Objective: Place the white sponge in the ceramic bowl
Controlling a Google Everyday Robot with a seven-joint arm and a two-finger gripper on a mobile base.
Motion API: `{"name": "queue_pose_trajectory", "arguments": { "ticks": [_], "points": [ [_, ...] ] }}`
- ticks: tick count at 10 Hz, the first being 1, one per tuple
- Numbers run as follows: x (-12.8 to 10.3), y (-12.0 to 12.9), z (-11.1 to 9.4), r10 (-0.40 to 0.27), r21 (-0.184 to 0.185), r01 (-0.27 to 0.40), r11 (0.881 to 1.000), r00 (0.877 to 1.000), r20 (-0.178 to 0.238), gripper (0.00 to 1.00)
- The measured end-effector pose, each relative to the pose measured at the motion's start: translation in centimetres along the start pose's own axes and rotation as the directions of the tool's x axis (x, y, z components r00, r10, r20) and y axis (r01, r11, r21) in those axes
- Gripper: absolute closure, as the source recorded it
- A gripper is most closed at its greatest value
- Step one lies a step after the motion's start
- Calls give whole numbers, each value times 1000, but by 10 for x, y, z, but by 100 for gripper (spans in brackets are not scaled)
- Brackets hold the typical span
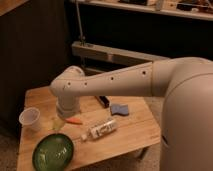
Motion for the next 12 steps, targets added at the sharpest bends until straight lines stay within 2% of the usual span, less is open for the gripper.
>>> {"name": "queue_pose_trajectory", "arguments": {
  "ticks": [2,9,11,12],
  "points": [
    [27,-58,-22,29,112,-27,993,999,-14,20],
    [27,-61,-22,28,117,-26,993,1000,-15,20],
    [25,-76,-36,-34,193,37,980,999,-18,20],
    [27,-91,-44,-69,219,71,973,997,-16,20]
  ]
}}
